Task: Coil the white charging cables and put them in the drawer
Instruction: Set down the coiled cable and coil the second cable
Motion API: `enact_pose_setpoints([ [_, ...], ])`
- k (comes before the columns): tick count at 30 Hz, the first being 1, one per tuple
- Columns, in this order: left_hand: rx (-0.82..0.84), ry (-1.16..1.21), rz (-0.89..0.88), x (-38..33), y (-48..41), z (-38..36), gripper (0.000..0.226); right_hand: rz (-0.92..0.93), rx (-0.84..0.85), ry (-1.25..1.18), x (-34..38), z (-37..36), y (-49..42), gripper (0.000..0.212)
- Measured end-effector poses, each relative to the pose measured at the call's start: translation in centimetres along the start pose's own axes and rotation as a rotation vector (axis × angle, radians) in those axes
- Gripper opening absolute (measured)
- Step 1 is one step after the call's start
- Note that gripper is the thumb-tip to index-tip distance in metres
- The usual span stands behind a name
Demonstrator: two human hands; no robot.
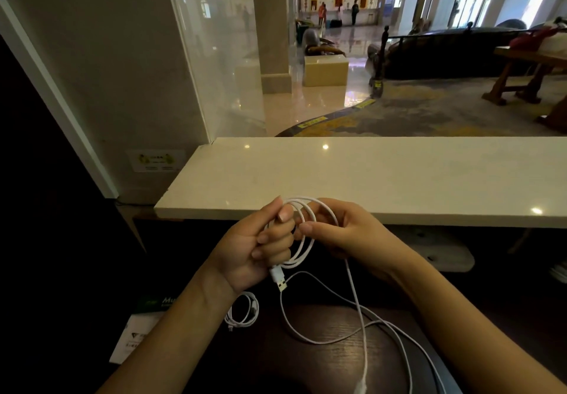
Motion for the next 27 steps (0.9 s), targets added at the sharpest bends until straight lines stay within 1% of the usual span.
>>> enact_pose_setpoints([
  [2, -0.086, -0.047, -0.033, 0.1, 0.0, -0.2, 0.033, 0.011, -0.075, 0.054, -0.2, 0.2, -0.3, 0.015],
  [3, -0.125, -0.061, -0.058, 0.1, 0.0, -0.2, 0.029, 0.021, -0.131, 0.122, -0.4, 0.4, -0.5, 0.012],
  [5, -0.221, -0.109, -0.095, 0.0, -0.1, 0.0, 0.020, 0.066, -0.248, 0.324, -0.8, 0.7, -0.8, 0.008],
  [7, -0.306, -0.159, -0.097, 0.1, -0.2, 0.2, 0.015, 0.134, -0.337, 0.528, -1.3, 0.5, -1.1, 0.004],
  [9, -0.347, -0.197, -0.088, 0.3, -0.4, 0.3, 0.015, 0.159, -0.380, 0.785, -2.2, 0.1, -1.4, 0.009],
  [11, -0.374, -0.216, -0.073, 0.6, -0.6, 0.4, 0.015, 0.124, -0.396, 1.012, -2.9, -0.1, -1.8, 0.013],
  [12, -0.385, -0.210, -0.067, 0.6, -0.6, 0.5, 0.017, 0.130, -0.401, 1.038, -3.1, 0.0, -1.8, 0.013],
  [13, -0.391, -0.194, -0.064, 0.7, -0.5, 0.6, 0.018, 0.134, -0.379, 1.002, -3.2, 0.3, -2.0, 0.013],
  [14, -0.394, -0.176, -0.062, 0.7, -0.4, 0.7, 0.020, 0.139, -0.326, 0.902, -3.2, 0.5, -2.0, 0.013],
  [16, -0.415, -0.169, -0.056, 0.4, 0.0, 1.2, 0.022, 0.115, -0.154, 0.686, -3.1, 0.9, -2.0, 0.017],
  [18, -0.445, -0.177, -0.048, 0.1, 0.6, 1.6, 0.022, 0.091, -0.034, 0.589, -2.3, 1.6, -1.5, 0.020],
  [20, -0.444, -0.145, -0.027, -0.1, 1.1, 1.8, 0.023, 0.078, -0.008, 0.518, -1.4, 2.9, -0.9, 0.021],
  [22, -0.403, -0.108, 0.010, -0.2, 1.5, 1.4, 0.026, 0.098, -0.064, 0.463, -0.9, 4.6, -0.6, 0.021],
  [24, -0.357, -0.072, 0.035, -0.2, 1.6, 0.6, 0.030, 0.134, -0.147, 0.521, -1.2, 5.4, -0.8, 0.018],
  [25, -0.340, -0.054, 0.039, -0.2, 1.5, 0.3, 0.033, 0.139, -0.161, 0.590, -1.8, 5.3, -1.0, 0.017],
  [27, -0.316, -0.034, 0.033, -0.4, 1.3, -0.3, 0.035, 0.122, -0.155, 0.805, -3.8, 4.4, -1.3, 0.016],
])
Point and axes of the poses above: each hand's wrist, its own y-axis away from the middle knuckle, its own z-axis out of the back of the hand, x = y × z, the point moved 3 cm from there along -y, towards the middle knuckle, and after that the axes turned 5 degrees about -y, right-handed, at the moved point
